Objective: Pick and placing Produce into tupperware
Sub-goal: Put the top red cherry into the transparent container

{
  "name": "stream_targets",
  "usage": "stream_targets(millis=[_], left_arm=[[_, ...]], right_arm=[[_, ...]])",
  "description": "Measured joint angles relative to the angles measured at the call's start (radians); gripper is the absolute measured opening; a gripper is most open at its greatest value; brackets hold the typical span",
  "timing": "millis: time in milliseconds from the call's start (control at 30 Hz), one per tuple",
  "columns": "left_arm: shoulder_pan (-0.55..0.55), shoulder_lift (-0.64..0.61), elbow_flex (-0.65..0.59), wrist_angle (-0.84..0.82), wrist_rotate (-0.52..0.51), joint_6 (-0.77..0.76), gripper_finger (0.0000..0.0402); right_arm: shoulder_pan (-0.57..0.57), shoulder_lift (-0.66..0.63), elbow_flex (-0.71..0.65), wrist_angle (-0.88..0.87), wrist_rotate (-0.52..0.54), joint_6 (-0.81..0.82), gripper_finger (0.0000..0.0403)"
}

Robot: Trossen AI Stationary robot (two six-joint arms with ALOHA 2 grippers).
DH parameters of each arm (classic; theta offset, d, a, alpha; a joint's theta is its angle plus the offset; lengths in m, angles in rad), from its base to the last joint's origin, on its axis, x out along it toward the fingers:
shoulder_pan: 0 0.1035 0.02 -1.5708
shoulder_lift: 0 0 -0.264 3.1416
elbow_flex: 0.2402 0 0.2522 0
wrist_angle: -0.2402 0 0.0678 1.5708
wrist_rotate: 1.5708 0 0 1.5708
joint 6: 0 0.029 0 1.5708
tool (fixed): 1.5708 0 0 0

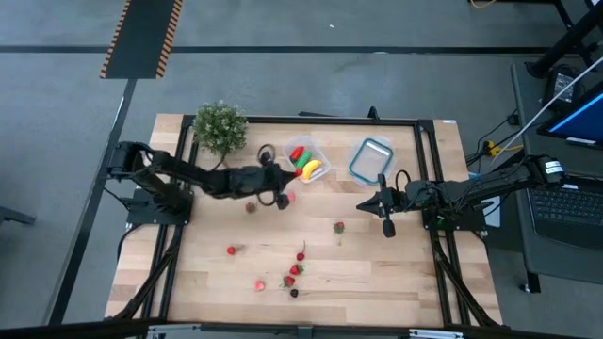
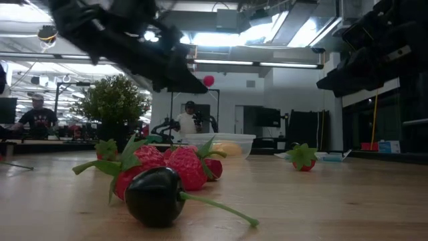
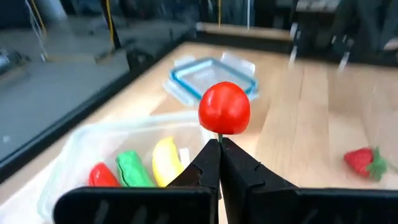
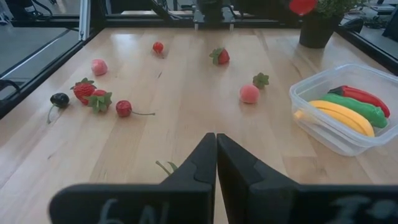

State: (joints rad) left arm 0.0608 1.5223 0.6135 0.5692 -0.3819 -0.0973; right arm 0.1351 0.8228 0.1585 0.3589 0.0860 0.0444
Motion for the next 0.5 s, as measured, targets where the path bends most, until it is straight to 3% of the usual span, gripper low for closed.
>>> stream_targets(millis=[167, 500], left_arm=[[0.079, 0.000, 0.117, -0.234, 0.130, -0.005, 0.0000], [0.231, -0.001, 0.250, -0.468, 0.416, 0.001, 0.0000]], right_arm=[[0.000, 0.000, 0.000, -0.017, 0.000, 0.000, 0.0016], [0.000, 0.000, 0.000, -0.020, 0.000, 0.002, 0.0016]])
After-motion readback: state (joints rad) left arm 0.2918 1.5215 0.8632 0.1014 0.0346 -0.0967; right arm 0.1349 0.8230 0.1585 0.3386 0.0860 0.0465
